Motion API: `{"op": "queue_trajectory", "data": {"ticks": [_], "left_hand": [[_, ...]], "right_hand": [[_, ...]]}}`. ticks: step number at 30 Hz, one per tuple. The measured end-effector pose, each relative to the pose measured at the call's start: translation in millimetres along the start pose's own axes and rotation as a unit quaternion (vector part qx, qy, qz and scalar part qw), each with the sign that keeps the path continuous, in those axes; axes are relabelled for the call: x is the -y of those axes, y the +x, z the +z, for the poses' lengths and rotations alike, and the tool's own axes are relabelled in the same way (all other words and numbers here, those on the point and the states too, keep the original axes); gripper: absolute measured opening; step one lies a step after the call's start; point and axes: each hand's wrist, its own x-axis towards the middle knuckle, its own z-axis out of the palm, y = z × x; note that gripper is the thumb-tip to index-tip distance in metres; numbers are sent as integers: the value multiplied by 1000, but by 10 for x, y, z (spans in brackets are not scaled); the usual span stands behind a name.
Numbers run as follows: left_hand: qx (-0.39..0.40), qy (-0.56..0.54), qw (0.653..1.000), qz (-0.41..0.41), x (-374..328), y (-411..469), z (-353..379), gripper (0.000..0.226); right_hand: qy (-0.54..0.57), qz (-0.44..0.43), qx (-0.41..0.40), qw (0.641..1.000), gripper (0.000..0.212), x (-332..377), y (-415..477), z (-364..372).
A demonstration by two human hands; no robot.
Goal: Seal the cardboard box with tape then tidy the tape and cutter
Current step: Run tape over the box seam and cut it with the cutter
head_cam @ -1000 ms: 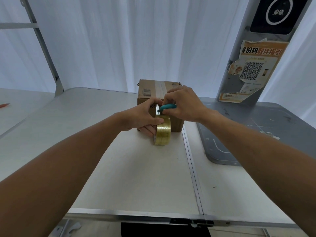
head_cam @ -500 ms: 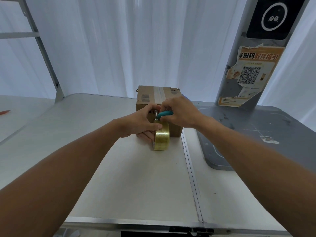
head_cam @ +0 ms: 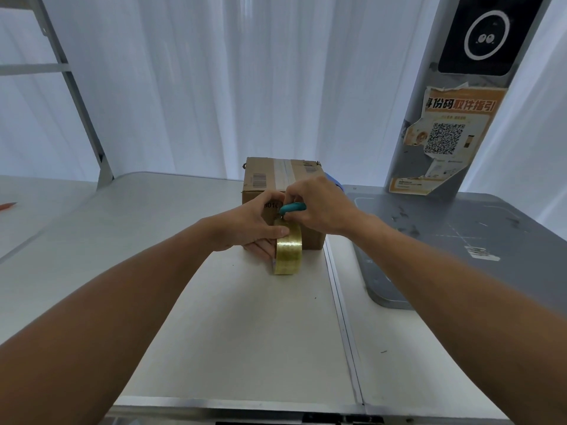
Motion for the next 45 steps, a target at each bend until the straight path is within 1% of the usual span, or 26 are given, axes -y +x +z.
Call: {"op": "queue_trajectory", "data": {"ticks": [20, 37, 45], "left_hand": [[-3, 5, 1000, -1, 1, 9, 4, 57], [-9, 6, 1000, -3, -27, -20, 22, 57], [-10, -7, 1000, -4, -50, -54, 39, 55]], "right_hand": [[-4, 17, 35, 999, 15, 53, 37, -69], [-28, 26, 40, 998, 15, 82, 38, -68], [-21, 21, 39, 999, 14, -2, 17, -94]]}}
